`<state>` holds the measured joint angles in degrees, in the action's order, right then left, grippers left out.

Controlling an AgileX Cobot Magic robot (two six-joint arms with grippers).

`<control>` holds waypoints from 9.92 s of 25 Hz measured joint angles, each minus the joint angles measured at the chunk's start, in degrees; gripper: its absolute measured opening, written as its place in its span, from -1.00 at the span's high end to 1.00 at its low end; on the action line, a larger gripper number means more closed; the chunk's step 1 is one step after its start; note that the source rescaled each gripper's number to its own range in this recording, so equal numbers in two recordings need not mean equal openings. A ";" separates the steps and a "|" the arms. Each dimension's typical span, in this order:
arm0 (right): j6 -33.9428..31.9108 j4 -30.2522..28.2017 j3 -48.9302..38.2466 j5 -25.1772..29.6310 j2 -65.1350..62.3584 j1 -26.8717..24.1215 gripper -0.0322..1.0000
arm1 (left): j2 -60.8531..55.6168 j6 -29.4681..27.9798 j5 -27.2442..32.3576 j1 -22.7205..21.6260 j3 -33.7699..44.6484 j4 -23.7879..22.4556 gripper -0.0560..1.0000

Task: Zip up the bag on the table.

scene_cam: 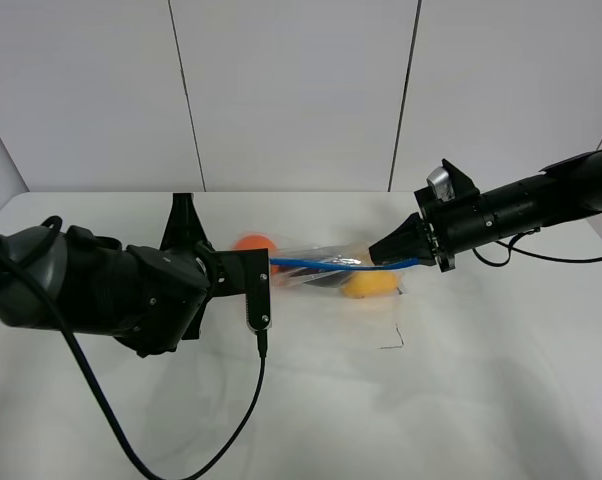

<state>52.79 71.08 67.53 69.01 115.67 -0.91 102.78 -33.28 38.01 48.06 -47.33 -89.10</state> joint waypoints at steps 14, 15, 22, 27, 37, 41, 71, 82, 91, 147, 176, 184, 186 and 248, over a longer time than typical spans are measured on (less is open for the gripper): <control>0.00 0.03 0.00 0.00 0.00 0.00 0.94 | 0.00 0.00 -0.25 -4.00 0.30 0.12 0.89; 0.00 0.13 0.00 0.00 0.00 0.00 0.94 | 0.00 0.00 -0.37 -4.05 0.30 0.12 0.89; 0.00 0.14 0.00 0.00 0.00 0.00 0.94 | -0.09 -0.46 -0.49 -4.10 0.30 0.12 0.89; 0.00 -0.48 0.00 -0.05 0.00 0.00 0.94 | -0.09 -0.94 0.82 -4.46 0.37 0.38 0.64; 0.04 -0.66 0.00 -0.05 0.00 0.00 0.94 | -0.09 -5.27 2.53 -4.83 0.37 0.80 -0.55; 0.04 -0.66 0.00 -0.05 0.00 0.00 0.94 | -0.09 -5.55 3.36 -4.83 0.37 0.80 -0.58; 0.04 -0.66 0.00 -0.05 0.00 0.00 0.94 | -12.66 -5.68 5.65 -8.00 -5.40 19.65 -1.00; 0.04 -0.66 0.00 -0.05 0.00 0.00 0.94 | -16.03 14.05 11.11 -25.59 -20.61 48.13 -1.00; 0.11 -0.73 0.00 -0.05 0.00 0.00 0.94 | -16.08 23.06 12.38 -39.40 -24.27 65.18 -1.00; 2.21 -2.16 0.00 -0.05 0.00 0.00 0.94 | -103.09 33.28 19.47 -52.73 15.57 86.39 -1.00; 2.58 -1.94 0.00 -0.05 0.00 0.00 0.94 | -103.19 33.72 22.40 -52.73 19.07 87.07 -1.00; 2.53 -1.94 0.00 -0.05 0.00 0.00 0.94 | -103.19 33.72 22.40 -52.73 19.07 87.07 -1.00; 2.41 -1.94 0.00 -0.05 0.00 0.00 0.94 | -103.19 33.77 22.40 -52.73 19.07 87.07 -1.00; -40.77 -57.06 0.17 -12.15 -20.74 0.00 -1.00 | -103.19 33.85 22.52 -52.73 19.07 87.02 -1.00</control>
<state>12.02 14.02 67.70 56.86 94.93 -0.91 -0.41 0.57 60.54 -4.66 -28.27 -2.08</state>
